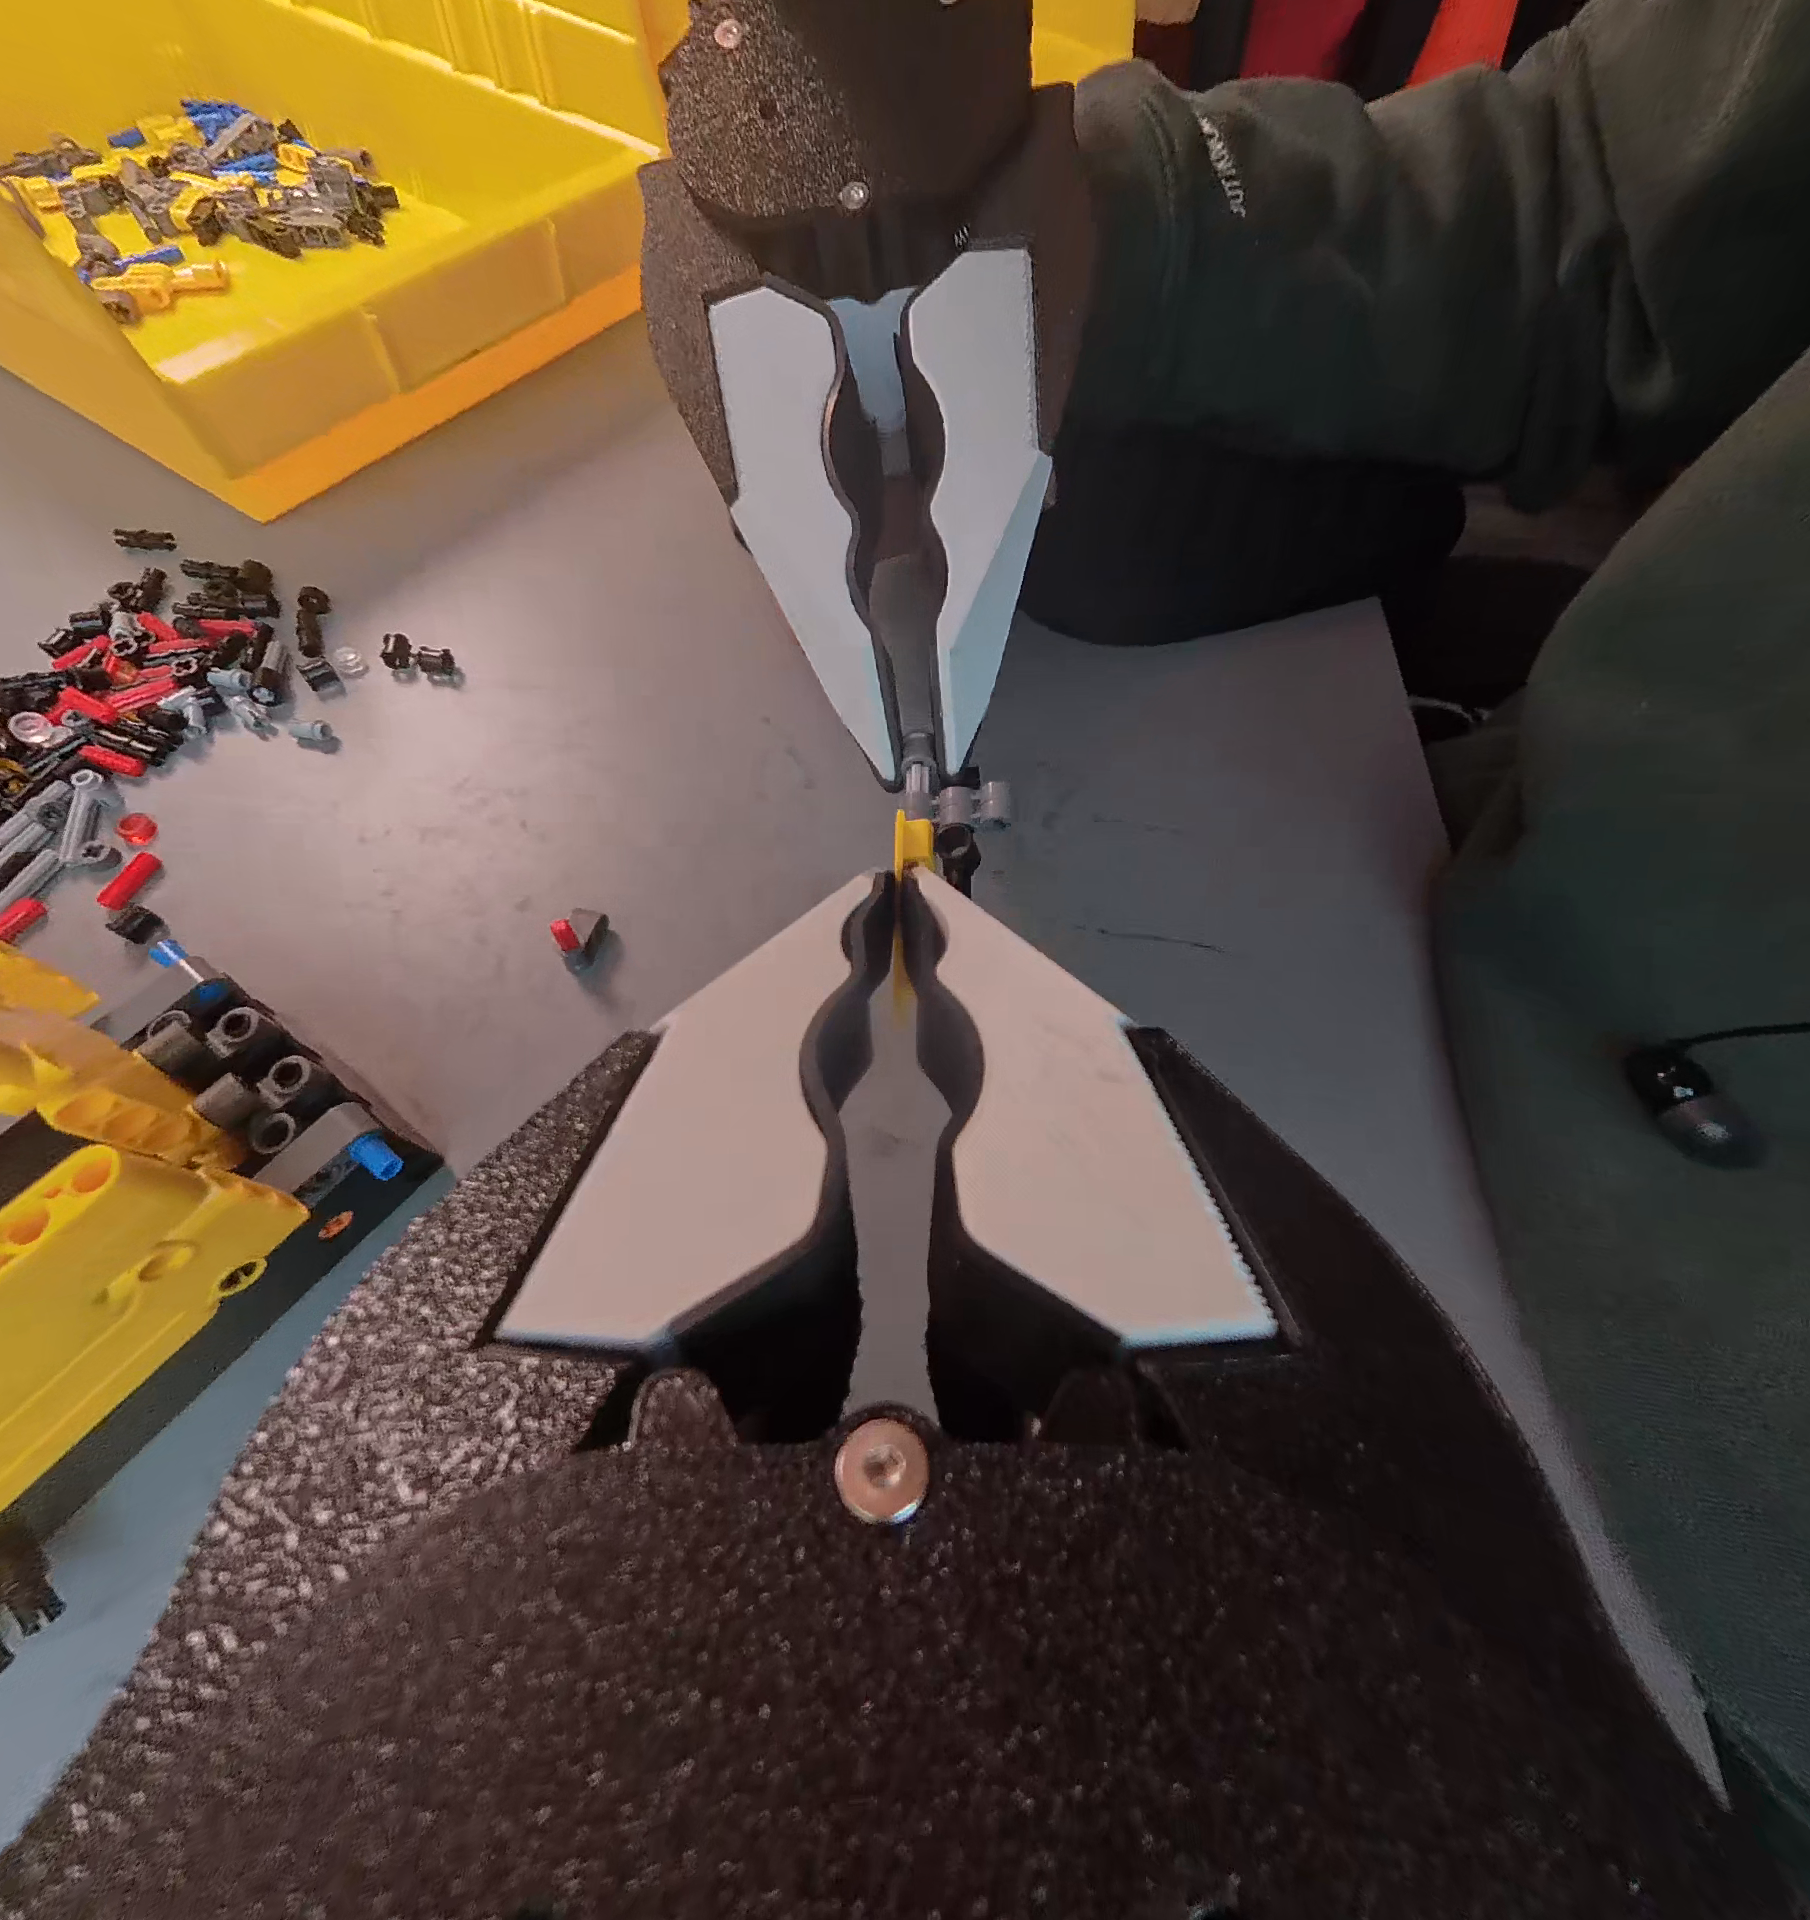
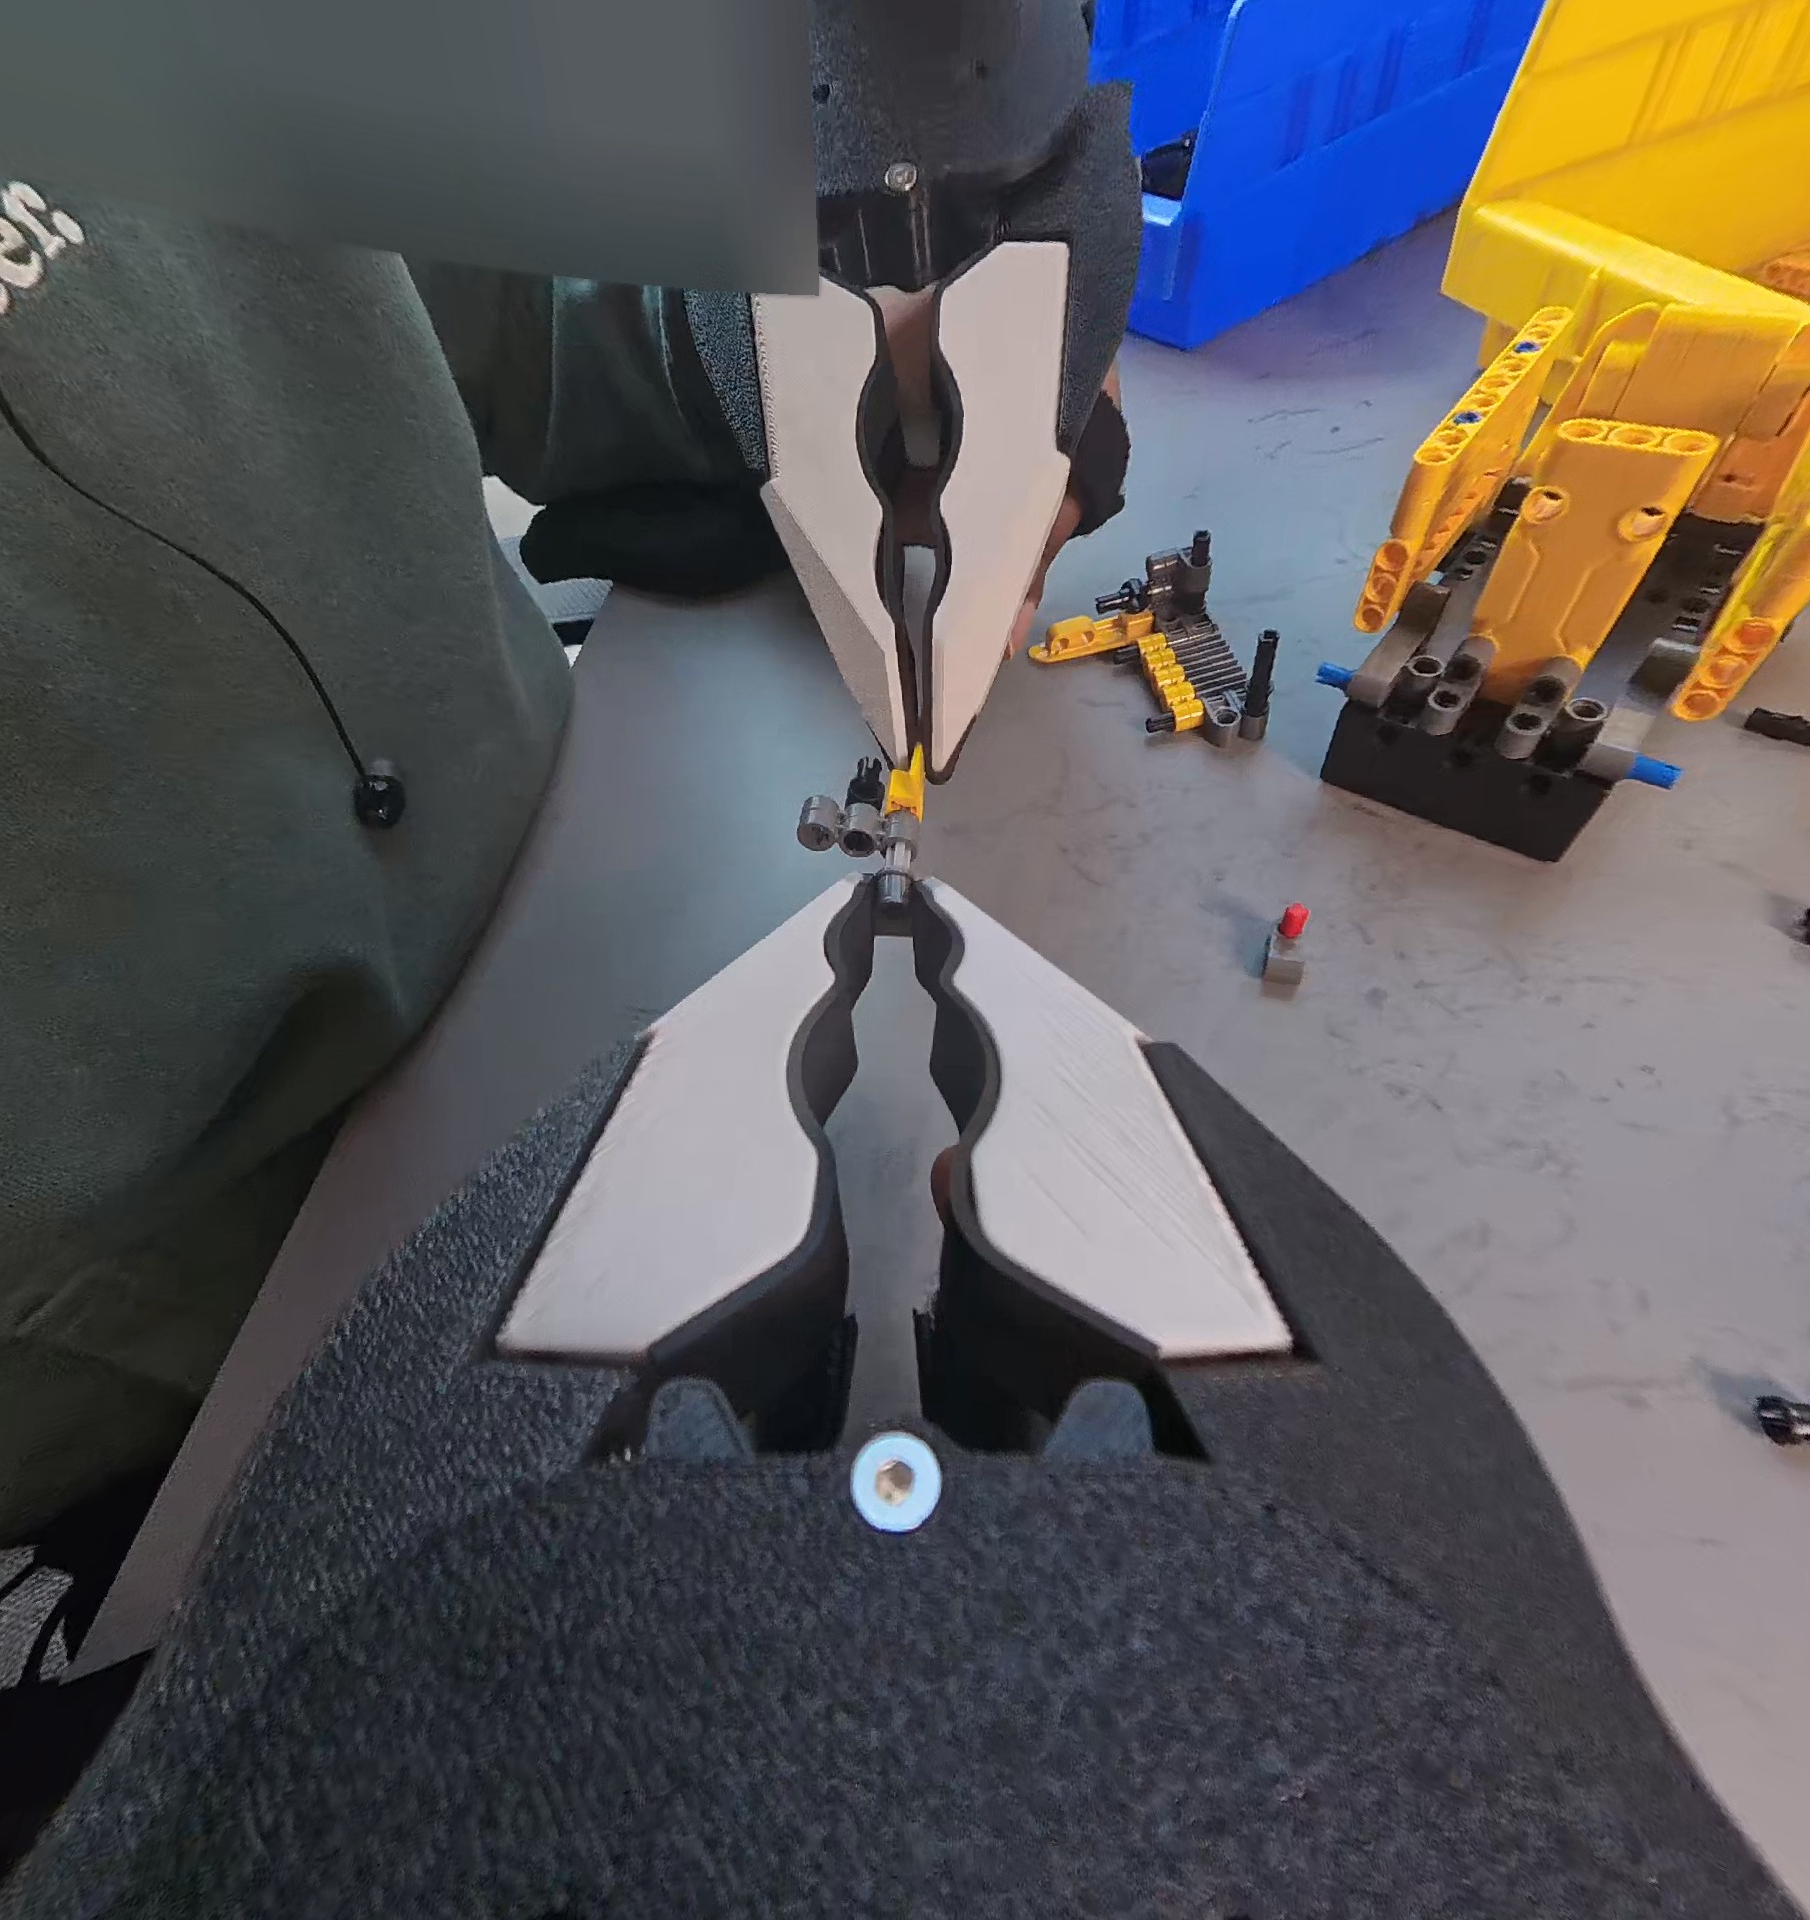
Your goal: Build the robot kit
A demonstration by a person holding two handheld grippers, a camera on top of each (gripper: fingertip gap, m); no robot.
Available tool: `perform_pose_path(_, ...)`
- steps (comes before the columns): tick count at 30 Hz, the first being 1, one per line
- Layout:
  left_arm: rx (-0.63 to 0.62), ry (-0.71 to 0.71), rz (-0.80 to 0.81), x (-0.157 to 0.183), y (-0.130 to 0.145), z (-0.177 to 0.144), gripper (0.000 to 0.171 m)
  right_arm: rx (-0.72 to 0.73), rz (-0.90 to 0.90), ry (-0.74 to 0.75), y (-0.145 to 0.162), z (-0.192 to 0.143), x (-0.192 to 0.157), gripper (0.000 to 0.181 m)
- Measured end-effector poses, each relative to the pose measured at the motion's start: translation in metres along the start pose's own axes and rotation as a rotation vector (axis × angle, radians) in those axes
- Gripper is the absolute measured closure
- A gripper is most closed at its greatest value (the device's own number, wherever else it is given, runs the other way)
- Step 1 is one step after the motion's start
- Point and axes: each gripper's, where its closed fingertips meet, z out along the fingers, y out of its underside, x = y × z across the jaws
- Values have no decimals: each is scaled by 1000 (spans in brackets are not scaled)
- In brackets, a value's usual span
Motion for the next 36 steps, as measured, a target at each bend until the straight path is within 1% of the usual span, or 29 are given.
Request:
perform_pose_path(5,-50,-10,49,3,8,7,171,-90,-7,2,13,7,-1,176)
perform_pose_path(15,-8,-4,30,2,5,9,171,-92,-21,18,12,7,-1,177)
perform_pose_path(25,-5,-8,66,5,5,12,171,-134,-47,24,18,11,-3,177)
perform_pose_path(26,8,-23,64,1,3,9,171,-110,-47,45,14,10,1,176)
perform_pose_path(29,102,-62,25,-13,-11,-4,171,9,-51,127,-9,-1,13,173)
perform_pose_path(30,122,-90,29,-18,-14,-8,171,38,-64,161,-15,-5,16,168)
perform_pose_path(31,146,-104,22,-21,-17,-11,171,54,-79,191,-19,-9,19,162)
perform_pose_path(33,222,-114,-40,-27,-26,-16,171,99,-117,244,-28,-15,23,157)
perform_pose_path(35,301,-152,-93,-38,-33,-23,171,109,-153,284,-34,-15,24,152)
perform_pose_path(36,334,-163,-119,-42,-36,-27,171,108,-184,327,-37,-14,27,151)
